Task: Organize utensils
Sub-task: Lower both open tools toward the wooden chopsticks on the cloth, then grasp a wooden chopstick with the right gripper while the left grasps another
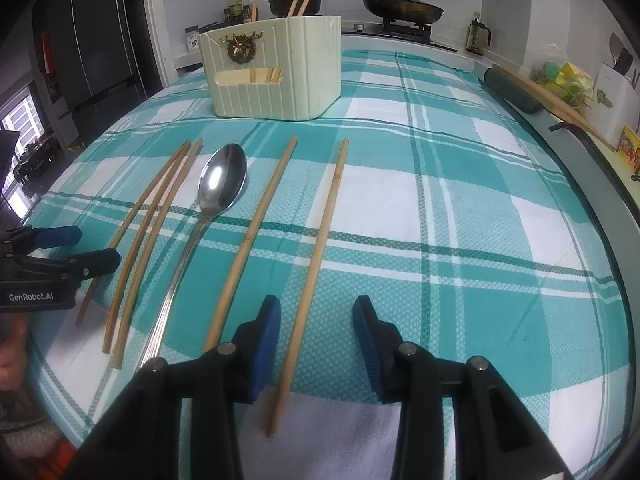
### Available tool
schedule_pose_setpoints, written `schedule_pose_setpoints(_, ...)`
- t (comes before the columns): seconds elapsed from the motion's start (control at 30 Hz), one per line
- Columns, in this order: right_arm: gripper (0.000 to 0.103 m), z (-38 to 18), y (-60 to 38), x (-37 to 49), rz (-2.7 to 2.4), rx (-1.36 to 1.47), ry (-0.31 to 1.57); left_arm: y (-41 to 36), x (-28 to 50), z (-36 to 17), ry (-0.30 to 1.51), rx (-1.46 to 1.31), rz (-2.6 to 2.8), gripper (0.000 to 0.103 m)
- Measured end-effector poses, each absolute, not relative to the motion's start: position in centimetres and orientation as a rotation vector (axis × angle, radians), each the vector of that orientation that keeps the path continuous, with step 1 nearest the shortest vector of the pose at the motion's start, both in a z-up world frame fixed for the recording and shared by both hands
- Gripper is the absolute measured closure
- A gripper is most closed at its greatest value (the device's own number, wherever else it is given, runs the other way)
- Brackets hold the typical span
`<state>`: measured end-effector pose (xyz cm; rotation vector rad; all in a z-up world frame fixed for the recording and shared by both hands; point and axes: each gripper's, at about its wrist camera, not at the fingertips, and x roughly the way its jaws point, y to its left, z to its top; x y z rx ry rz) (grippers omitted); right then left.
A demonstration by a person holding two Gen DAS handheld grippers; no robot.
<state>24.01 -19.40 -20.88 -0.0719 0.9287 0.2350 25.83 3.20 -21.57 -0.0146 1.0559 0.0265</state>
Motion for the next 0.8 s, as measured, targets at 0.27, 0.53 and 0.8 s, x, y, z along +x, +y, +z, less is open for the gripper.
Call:
schedule_pose_setpoints(0.27,0.064,-21.0,-19.6,25.9,0.232,-0.076,0.935,4.3,28.7,-21.6,1.092,-0.018,0.034,0.011)
schedule_pose_setpoints(0.53,0.064,-20.9,-19.5,28.2,0.256,-0.105,0.969,5.0,32.0,-21.7,1.131,-0.002,0.018,0.012)
schedule_pose_setpoints(0.8,0.064,-20.7,-18.2,32.9,0.287,-0.133,1.053,5.6,34.9,-21.6,1.154,0.006,-0.015,0.014)
